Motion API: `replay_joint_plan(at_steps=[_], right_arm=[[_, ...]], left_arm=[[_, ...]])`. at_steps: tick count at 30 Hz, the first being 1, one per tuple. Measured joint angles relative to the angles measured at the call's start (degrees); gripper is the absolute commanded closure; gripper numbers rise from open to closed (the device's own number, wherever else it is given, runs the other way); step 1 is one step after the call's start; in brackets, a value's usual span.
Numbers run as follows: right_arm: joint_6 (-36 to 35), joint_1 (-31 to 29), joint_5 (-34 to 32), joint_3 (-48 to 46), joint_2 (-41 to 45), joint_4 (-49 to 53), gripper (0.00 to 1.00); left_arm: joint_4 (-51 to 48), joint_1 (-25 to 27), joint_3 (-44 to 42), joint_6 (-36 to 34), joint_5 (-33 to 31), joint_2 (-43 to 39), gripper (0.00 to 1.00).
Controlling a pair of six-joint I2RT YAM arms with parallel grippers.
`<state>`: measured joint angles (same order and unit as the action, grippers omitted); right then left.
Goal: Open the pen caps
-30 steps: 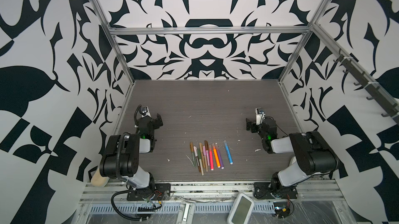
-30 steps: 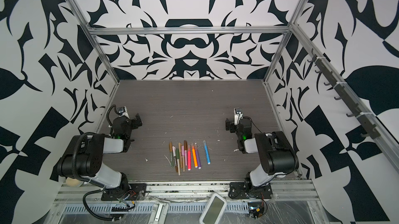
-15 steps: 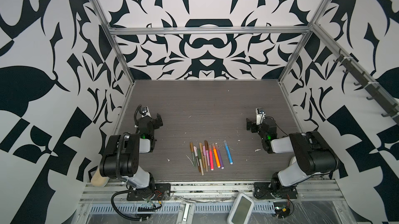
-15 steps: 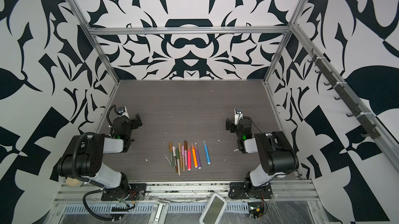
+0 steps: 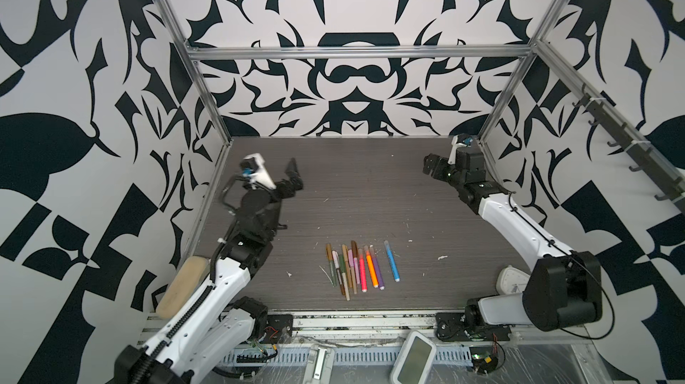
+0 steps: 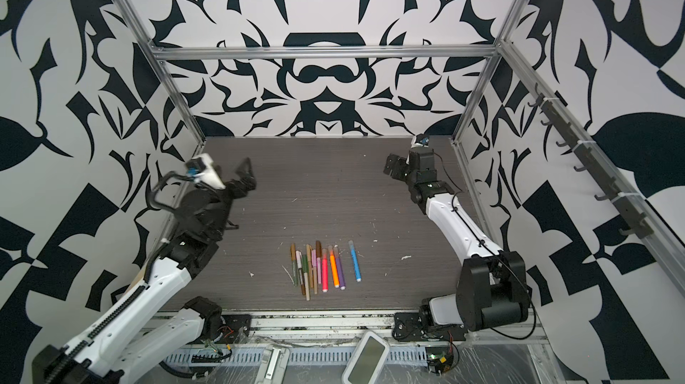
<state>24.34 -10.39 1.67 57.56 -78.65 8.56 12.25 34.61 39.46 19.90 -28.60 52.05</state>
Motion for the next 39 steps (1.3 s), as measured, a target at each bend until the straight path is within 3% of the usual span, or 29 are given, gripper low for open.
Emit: replay_joint_plan(at_steps=[1,3,6,8,12,15,21,25,28,39], right_arm=[[0.04,-3.08,0.26,-0.96,0.39,3.65,0.01],[-0.52,-14.1,-1.62,-2.1,0.87,11.28,0.0],[-0.42,-32.0,-3.21,-3.65,3.34,19.08,0.0],[1.03,-35.93,-2.95,-7.1,8.61,21.92,0.0],[5.38,-33.73,-4.17,-14.88,20.96,26.27,0.01],[7.82,-33.42,-4.98,-16.63,23.82,29.05,0.05],[10.45,-33.46,-5.99,-16.59,17.4,32.41,0.12],[12.17,-33.46,-6.4,-16.61,16.26,33.29,0.26],[12.39,-33.46,-4.9,-17.07,14.49,32.65,0.42],[12.33,-35.28,1.9,-20.76,9.7,25.86,0.49]], left_arm=[[-4.76,5.25,0.46,0.13,-0.9,1.33,0.01],[-13.35,9.88,0.07,1.14,-1.18,1.62,0.01],[-22.82,10.73,-1.07,3.89,-1.49,-2.62,0.01],[-26.56,10.73,-1.46,6.14,-1.95,-6.97,0.01],[-31.1,10.49,-1.7,12.39,-3.76,-13.42,0.01],[-33.4,10.38,-1.84,15.72,-4.85,-14.1,0.01],[-41.86,10.34,1.97,20.63,-4.22,-5.55,0.01],[-46.45,10.34,7.52,23.58,-2.36,0.2,0.01],[-46.88,10.34,8.7,25.33,-0.04,1.77,0.01],[-46.21,10.03,7.04,29.53,6.95,3.23,0.01]])
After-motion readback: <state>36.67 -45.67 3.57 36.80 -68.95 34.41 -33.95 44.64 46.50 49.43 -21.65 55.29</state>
